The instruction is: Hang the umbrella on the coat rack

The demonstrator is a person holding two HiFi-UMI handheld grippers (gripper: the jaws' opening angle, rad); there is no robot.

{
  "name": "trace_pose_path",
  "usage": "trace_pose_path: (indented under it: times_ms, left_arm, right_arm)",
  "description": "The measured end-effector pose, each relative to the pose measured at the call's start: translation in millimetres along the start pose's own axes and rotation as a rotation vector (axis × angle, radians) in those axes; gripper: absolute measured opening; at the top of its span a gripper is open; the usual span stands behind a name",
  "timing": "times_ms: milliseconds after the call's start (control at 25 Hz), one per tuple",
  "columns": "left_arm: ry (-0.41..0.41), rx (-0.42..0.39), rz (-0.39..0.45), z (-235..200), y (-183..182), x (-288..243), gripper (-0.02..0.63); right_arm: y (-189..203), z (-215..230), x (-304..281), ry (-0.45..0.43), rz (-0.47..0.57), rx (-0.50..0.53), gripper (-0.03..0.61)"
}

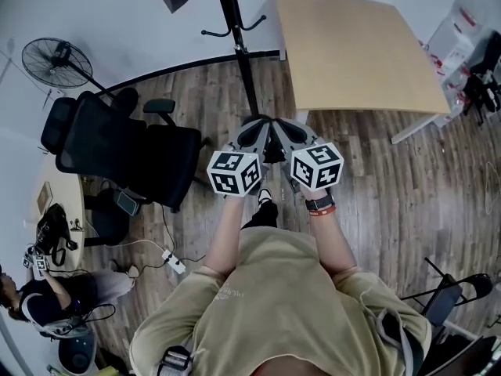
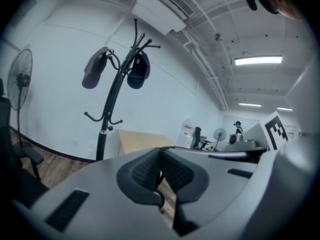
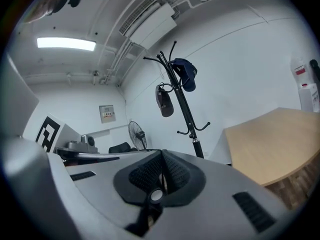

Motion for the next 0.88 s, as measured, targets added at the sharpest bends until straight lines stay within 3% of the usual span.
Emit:
trace_pose_path:
  times_ms: [400, 880]
  left_arm:
    - [-0.058, 0.012, 0.035, -83, -17, -52, 0.023]
    - [-0.025, 0.019, 0.039, -164, -16, -110, 0.023]
  right_arm:
    - [-35, 28, -98, -0.018, -0.046, 0.061, 0.017]
    - [-51, 70, -190, 0.010, -0.037, 0.039, 0.017]
Point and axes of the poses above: the fingertips, and each gripper's own axes: x backward along the fingers, z to its right, y out of its underside, the point moved 10 cm from there along x, backward along the fingers, and after that the axes turned 10 degrees about -x, right-handed, at the moved point
